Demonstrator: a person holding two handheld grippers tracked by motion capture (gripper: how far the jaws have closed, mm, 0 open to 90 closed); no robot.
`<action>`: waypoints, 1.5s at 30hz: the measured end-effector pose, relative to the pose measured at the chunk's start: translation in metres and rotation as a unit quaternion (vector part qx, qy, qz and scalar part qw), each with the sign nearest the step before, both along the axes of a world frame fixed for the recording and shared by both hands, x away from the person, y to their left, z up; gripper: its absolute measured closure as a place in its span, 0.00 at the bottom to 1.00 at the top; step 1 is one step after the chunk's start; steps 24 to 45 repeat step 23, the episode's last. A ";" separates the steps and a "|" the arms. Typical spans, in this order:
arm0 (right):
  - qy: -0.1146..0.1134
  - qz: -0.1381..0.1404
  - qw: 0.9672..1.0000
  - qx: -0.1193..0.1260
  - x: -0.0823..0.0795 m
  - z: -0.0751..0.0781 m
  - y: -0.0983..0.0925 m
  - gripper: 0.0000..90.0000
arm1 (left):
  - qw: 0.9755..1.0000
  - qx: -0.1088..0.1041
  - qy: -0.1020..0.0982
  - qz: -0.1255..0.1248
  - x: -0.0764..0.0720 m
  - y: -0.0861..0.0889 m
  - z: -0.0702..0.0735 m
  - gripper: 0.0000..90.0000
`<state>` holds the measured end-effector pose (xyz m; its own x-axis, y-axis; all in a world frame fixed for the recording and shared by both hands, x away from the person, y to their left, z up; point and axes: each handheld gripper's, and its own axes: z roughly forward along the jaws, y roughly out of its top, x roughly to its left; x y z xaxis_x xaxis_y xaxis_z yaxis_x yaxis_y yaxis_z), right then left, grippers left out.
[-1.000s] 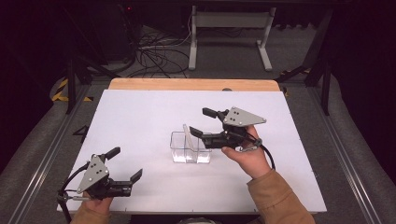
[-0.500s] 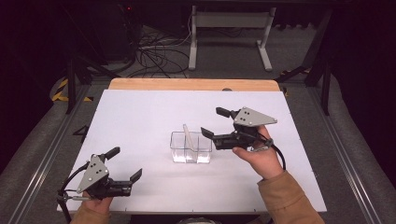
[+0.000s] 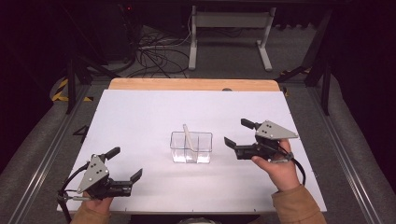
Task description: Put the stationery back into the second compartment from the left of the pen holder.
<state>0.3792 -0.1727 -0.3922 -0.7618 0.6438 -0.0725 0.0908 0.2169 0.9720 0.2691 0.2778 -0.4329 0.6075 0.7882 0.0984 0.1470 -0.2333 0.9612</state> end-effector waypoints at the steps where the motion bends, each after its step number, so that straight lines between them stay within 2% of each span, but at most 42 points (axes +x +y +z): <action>1: 0.002 -0.004 1.000 -0.001 -0.001 -0.004 -0.004 0.13 | 1.000 0.002 -0.001 0.000 0.000 0.000 0.000 0.01; 5: 0.011 -0.017 1.000 -0.008 -0.006 -0.021 -0.021 0.13 | 1.000 0.001 -0.003 -0.001 0.000 0.000 0.000 0.01; 11: 0.028 -0.045 0.999 0.004 -0.014 -0.049 -0.048 0.13 | 1.000 0.005 -0.003 -0.002 0.000 -0.001 0.000 0.01; 15: 0.039 -0.064 0.997 -0.009 -0.020 -0.067 -0.059 0.14 | 1.000 0.009 -0.006 -0.003 -0.001 0.000 0.000 0.01; 18: 0.044 -0.076 0.996 -0.010 -0.024 -0.074 -0.064 0.14 | 1.000 0.010 -0.008 -0.003 0.000 0.001 0.000 0.01; 23: 0.042 -0.084 0.995 -0.009 -0.024 -0.074 -0.064 0.14 | 1.000 0.010 -0.007 -0.004 0.000 0.002 -0.001 0.01; 45: 0.042 -0.084 0.995 -0.009 -0.024 -0.074 -0.064 0.14 | 1.000 0.010 -0.007 -0.004 0.000 0.002 -0.001 0.01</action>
